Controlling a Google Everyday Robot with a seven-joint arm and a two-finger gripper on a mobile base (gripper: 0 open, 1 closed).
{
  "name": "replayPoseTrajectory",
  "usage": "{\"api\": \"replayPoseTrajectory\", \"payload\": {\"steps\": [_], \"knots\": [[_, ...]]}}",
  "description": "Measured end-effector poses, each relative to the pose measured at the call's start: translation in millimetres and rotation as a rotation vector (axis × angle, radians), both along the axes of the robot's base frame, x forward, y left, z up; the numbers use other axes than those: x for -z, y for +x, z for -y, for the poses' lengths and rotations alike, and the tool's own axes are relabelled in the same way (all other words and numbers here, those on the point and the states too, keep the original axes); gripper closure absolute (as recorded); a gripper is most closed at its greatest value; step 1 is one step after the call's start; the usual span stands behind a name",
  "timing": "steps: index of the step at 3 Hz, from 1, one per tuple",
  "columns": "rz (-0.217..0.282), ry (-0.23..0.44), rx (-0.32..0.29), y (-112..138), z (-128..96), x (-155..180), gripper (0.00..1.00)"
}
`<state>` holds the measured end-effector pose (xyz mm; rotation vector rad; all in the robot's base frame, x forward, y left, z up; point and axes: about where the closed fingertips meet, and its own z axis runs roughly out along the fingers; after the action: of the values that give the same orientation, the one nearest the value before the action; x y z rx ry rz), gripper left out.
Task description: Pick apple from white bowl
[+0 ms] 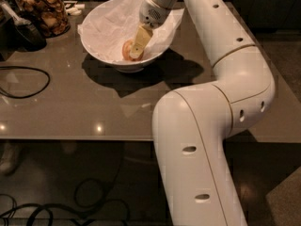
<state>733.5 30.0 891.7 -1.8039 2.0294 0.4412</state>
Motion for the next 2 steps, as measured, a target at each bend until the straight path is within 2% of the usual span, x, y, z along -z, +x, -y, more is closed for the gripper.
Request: {"api": "replayPoseTrajectory", "payload": {"steps": [2], "knots": [[-0.005, -0.001, -0.015, 4.0, -6.8, 7.4, 0.28]]}}
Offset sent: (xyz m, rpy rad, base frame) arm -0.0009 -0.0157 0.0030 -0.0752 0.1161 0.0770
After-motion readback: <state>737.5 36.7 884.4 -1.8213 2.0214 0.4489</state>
